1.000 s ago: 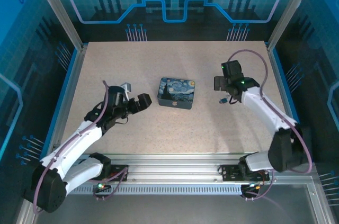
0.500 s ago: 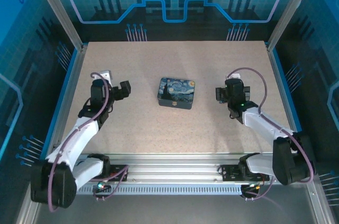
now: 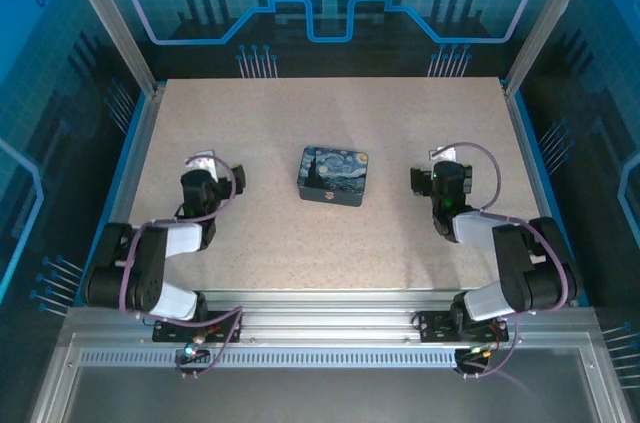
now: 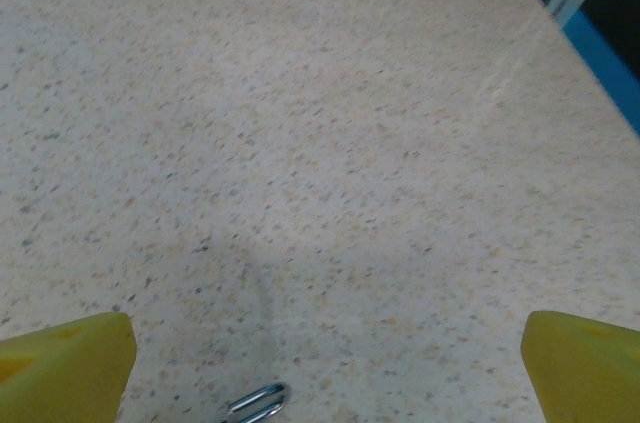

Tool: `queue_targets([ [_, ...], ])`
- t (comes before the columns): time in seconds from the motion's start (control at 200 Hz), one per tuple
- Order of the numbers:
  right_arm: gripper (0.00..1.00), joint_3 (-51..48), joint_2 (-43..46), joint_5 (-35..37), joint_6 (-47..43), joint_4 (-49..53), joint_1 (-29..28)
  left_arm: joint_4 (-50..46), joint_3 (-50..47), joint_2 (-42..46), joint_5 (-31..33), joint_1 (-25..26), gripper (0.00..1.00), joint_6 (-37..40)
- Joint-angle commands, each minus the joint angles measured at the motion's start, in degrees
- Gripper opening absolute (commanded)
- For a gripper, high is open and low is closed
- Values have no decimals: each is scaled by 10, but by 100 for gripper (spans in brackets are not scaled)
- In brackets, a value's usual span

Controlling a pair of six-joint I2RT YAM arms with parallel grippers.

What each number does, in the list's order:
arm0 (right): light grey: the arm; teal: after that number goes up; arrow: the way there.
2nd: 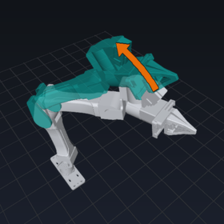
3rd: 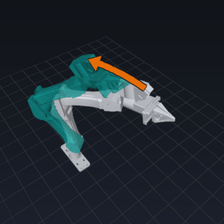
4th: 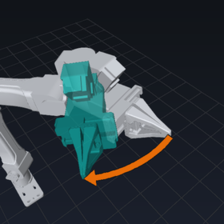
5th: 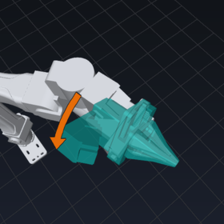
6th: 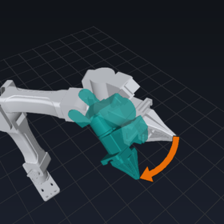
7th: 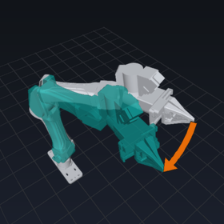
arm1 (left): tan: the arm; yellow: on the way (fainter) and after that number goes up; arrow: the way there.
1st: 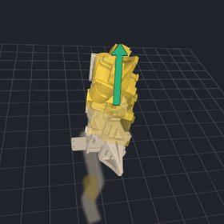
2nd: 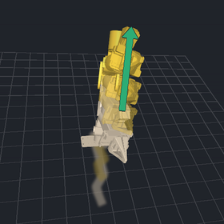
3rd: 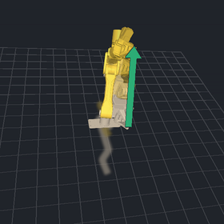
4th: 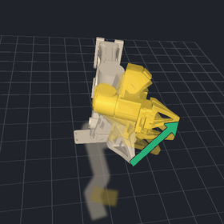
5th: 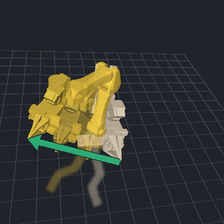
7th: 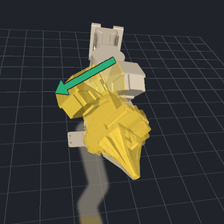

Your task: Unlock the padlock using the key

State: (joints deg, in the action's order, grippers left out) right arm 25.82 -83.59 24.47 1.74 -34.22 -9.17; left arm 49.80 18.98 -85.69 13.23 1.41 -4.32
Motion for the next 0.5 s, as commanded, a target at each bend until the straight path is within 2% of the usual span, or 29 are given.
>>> queue_targets([
  [0.0, 100, -15, -10, -104, -3, -76, 34, 88, -17, -19, -25, -7, 99, 23],
  [0.05, 100, -32, -40, -117, -11, -163, 41, 40, 21, -29, -22, -7, 99, 27],
  [0.095, 100, -15, -22, -121, 1, -88, 43, 36, 24, -28, -22, -3, 99, 31],
  [0.13, 100, -26, -30, -116, -6, -131, 40, 40, 23, -30, -18, -2, 99, 31],
  [0.215, 100, -26, -30, -88, -10, -127, 28, 41, 22, -30, -11, -1, 99, 32],
  [0.29, 100, -18, -27, -119, -3, -107, 41, 49, 19, -30, 14, 2, 99, 27],
  [0.49, 100, -13, -26, -161, -6, -95, 53, 48, 20, -31, 23, 8, 99, 32],
])
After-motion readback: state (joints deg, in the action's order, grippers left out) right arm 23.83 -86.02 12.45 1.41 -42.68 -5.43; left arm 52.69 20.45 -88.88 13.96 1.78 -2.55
